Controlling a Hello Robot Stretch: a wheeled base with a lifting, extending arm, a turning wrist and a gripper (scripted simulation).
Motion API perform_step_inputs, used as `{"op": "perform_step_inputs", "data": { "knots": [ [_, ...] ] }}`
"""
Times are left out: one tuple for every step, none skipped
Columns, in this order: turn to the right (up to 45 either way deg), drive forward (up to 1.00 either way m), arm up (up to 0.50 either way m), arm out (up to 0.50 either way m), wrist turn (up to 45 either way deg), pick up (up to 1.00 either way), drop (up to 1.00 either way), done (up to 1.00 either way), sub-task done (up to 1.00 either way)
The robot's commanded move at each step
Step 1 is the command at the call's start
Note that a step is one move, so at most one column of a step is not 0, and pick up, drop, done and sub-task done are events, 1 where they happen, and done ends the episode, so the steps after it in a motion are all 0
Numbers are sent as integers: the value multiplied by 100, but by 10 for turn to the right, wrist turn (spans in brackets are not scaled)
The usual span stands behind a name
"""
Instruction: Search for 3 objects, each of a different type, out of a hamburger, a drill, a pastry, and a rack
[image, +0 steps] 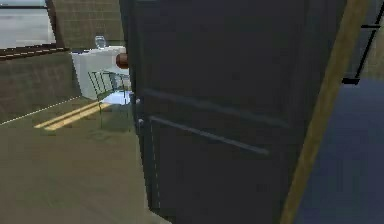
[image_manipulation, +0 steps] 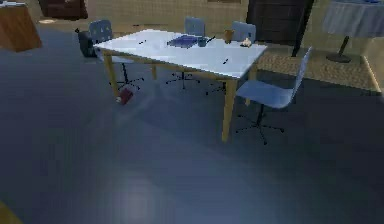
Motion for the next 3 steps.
{"op": "perform_step_inputs", "data": {
  "knots": [
    [450, 0, 0, 0, 0, 0, 0, 0, 0],
    [450, 0, 0, 0, 0, 0, 0, 0, 0],
    [420, 0, 0, 0, 0, 0, 0, 0, 0]
  ]
}}
